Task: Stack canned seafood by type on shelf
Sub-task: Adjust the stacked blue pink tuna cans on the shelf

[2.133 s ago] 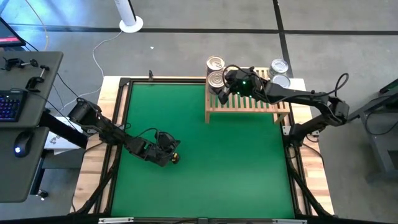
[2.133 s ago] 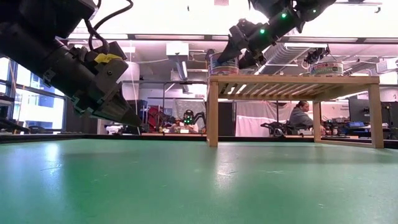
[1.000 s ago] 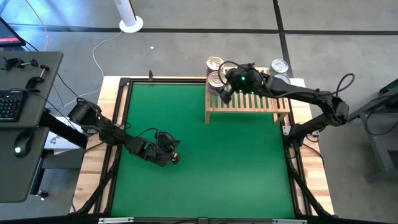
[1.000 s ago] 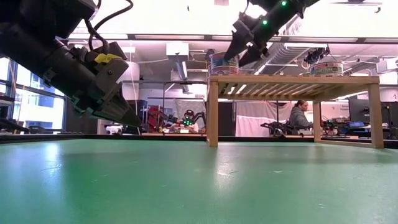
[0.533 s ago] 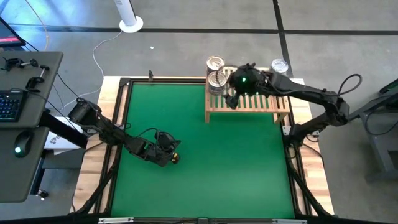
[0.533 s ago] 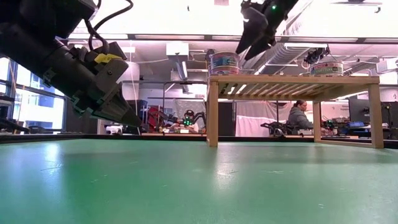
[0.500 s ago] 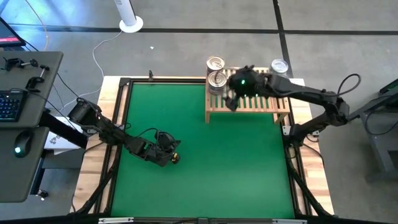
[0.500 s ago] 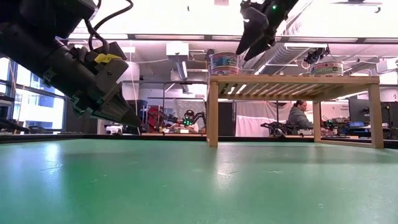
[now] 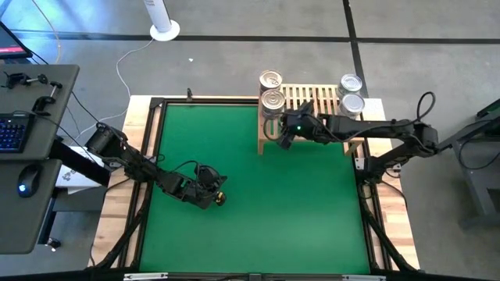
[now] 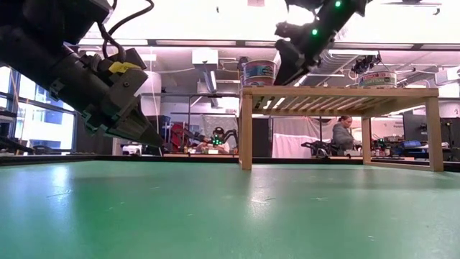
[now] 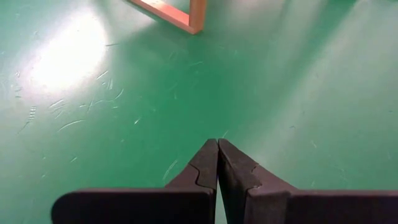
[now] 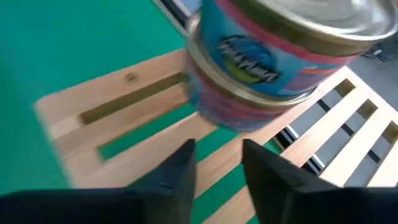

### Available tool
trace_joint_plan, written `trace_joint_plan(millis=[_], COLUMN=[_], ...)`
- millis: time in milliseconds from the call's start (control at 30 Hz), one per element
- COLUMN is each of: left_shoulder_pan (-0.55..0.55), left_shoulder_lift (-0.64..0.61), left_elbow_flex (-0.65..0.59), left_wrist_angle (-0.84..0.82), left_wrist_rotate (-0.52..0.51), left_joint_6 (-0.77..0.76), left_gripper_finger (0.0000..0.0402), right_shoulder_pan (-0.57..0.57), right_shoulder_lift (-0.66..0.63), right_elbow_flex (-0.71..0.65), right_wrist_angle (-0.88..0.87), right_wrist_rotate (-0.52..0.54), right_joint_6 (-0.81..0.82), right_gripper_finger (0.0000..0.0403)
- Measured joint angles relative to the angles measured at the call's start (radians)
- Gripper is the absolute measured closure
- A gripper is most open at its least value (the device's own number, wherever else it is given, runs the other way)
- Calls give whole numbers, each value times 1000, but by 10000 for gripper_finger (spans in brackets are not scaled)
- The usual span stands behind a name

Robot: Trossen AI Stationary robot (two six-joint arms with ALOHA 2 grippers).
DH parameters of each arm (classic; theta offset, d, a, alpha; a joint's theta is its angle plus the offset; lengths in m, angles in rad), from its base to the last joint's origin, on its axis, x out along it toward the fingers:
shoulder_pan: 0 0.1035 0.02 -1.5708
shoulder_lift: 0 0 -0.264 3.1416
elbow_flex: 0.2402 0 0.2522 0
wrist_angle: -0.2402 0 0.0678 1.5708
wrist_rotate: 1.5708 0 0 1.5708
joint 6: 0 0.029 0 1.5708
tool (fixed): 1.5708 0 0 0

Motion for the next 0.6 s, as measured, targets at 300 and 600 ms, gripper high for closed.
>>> trace_joint_plan(millis=[300, 600], left_shoulder_pan=[0, 0], left_shoulder_lift=[0, 0], left_elbow_flex=[0, 0], left_wrist_angle=[-1, -2], left_wrist_rotate=[0, 0], left_joint_6=[0, 0], left_gripper_finger=[401, 401], right_shoulder_pan=[-63, -105], right_shoulder_lift=[0, 0], right_elbow_flex=[-66, -88], right_wrist_angle=[178, 229], right_wrist_rotate=[-17, -68], right_joint_6=[8, 25], right_gripper_finger=[381, 395])
